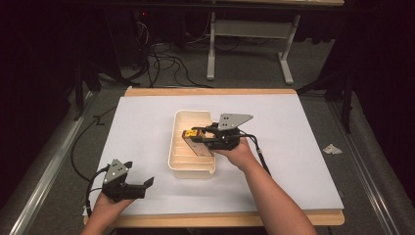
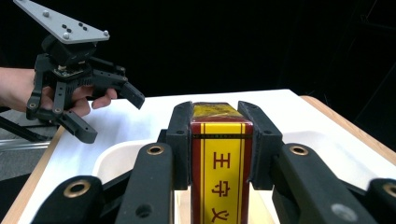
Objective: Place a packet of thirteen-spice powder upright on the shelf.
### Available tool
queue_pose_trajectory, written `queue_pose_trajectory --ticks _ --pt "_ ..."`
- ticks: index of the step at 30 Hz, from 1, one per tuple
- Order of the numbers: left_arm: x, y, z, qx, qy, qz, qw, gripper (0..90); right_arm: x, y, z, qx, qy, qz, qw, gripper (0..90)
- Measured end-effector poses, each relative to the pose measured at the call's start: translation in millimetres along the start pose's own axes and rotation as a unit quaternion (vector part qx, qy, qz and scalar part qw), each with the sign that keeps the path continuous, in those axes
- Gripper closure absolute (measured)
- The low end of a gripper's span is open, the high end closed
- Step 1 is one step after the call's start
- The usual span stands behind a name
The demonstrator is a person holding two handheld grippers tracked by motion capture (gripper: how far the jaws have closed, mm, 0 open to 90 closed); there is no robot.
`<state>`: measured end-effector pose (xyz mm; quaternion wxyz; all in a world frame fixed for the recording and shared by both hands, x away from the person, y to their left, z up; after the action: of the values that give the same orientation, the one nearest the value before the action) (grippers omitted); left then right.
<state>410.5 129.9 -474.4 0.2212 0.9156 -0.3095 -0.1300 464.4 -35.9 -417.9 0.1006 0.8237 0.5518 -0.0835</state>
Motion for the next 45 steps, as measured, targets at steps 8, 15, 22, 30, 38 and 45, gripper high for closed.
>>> queue_pose_trajectory --ticks 8,15,22,30,38,45 --pt "-0.1 0.8 -0.1 -0.004 0.001 0.001 1.0 2.2 10.1 -4.5 -9.1 -0.001 0.014 -0.003 0.9999 68.6" --pt "-0.5 0.8 2.1 0.002 -0.005 0.003 1.0 2.3 14.9 -3.2 -5.1 0.004 0.014 -0.006 0.9999 68.6" --pt "0.1 2.3 4.4 0.001 -0.01 0.005 0.9999 2.4 13.5 -2.4 -3.3 0.008 0.016 -0.01 0.9998 68.2" --pt "-0.2 3.1 6.4 0.002 -0.015 0.006 0.9999 2.5 13.9 -2.4 10.5 0.014 -0.011 -0.007 0.9998 66.4" --pt "0.0 3.5 4.5 -0.002 -0.009 0.004 0.9999 2.5 23.0 -5.7 17.4 0.013 -0.017 -0.01 0.9997 66.3" --pt "-0.6 2.3 5.1 0.0 -0.011 0.003 0.9999 2.5 24.9 -6.4 21.4 0.019 -0.016 -0.012 0.9996 65.7"
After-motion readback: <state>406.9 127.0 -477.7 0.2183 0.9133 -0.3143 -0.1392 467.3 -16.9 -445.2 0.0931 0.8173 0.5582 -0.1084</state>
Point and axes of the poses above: each handheld gripper's, and its own axes: x roughly forward along the jaws, z roughly out of its underside, y roughly to its right, the point moved 10 cm from there along x, roughly forward along the jaws, and after that the axes turned 6 degrees about z, right-handed, at the moved point
